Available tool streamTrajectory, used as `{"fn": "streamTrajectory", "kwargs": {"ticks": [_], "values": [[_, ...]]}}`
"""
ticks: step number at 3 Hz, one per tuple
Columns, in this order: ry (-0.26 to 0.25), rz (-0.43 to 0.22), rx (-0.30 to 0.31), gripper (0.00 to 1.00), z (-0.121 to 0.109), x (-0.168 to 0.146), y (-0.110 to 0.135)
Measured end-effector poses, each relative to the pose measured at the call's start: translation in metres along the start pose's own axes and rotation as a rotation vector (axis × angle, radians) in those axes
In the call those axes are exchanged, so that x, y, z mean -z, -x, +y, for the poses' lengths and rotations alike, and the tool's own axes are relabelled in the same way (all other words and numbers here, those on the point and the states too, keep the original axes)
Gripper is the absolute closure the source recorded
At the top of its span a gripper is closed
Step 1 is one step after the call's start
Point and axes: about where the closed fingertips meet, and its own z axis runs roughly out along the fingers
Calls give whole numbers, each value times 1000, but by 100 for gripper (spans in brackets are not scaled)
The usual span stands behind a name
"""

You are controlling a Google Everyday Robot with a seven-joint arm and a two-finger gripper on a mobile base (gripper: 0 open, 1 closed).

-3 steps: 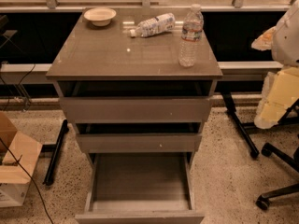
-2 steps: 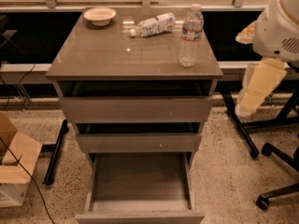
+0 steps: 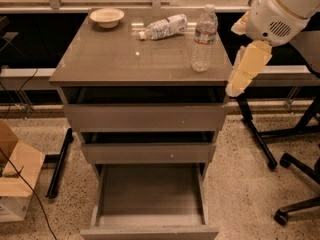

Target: Place water bottle into bottom drawer

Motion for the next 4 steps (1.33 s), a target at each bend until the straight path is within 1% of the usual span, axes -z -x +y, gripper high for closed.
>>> {"fn": "streamTrajectory", "kwargs": {"ticks": [1, 2, 3, 4], "values": [[-2, 7, -9, 0, -2, -3, 0], [-36, -50, -29, 0, -17, -15, 5], [-82, -145, -67, 0, -46, -37, 12], [-114, -275, -142, 0, -73, -63, 10]]}}
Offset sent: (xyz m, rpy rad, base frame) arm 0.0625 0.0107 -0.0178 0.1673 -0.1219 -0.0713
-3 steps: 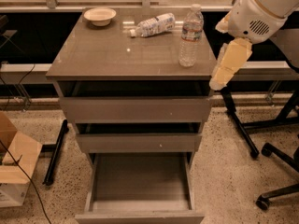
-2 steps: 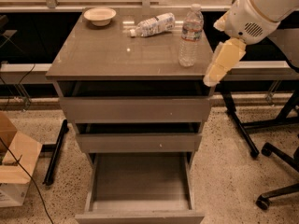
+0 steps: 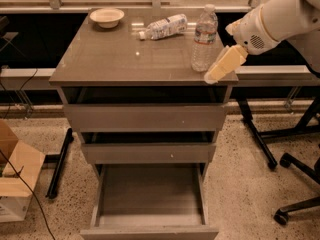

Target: Place water bottle into bottom drawer

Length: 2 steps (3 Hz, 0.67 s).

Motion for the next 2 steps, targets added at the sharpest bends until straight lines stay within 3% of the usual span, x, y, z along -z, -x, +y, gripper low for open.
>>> {"fn": "streamTrajectory", "kwargs": {"ticks": [2], "values": [[-46, -144, -75, 0, -52, -35, -5]]}}
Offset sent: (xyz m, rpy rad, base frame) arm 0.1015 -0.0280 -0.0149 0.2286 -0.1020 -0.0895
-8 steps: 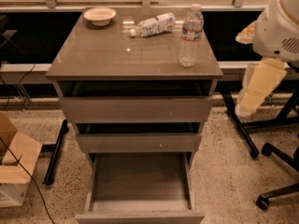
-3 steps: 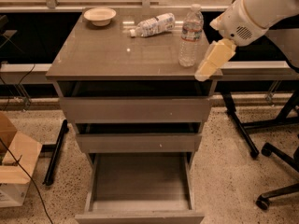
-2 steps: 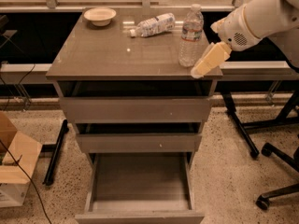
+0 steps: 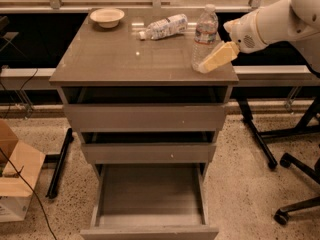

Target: Place water bottle into bottom drawer

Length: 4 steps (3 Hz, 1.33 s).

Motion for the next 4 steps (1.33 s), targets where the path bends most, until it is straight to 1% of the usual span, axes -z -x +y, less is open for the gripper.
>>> {"fn": "streamTrajectory", "kwargs": {"ticks": [1, 2, 3, 4], "values": [[-11, -74, -30, 0, -25, -11, -2], [1, -123, -45, 0, -42, -25, 2], [63, -165, -3, 23, -42, -46, 24], [101, -181, 24, 46, -36, -57, 36]]}}
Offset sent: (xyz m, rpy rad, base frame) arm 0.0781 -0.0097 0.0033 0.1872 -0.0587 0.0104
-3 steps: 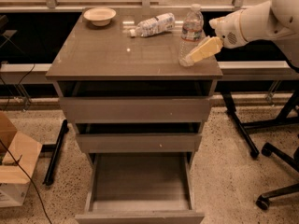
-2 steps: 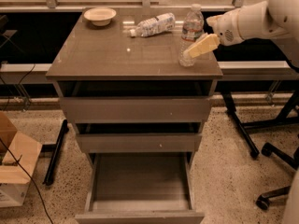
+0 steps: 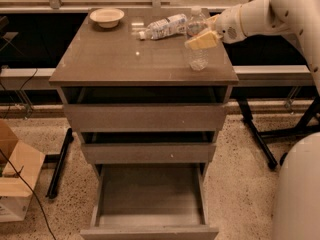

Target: Place water bottle into bottom drawer

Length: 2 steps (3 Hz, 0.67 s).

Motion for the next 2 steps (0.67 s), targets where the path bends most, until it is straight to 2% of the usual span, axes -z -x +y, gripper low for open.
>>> {"fn": "streamTrajectory", "kwargs": {"ticks": [1, 2], "values": [[29, -4, 42, 70, 15, -2, 12], [32, -8, 94, 99, 50, 17, 27]]}}
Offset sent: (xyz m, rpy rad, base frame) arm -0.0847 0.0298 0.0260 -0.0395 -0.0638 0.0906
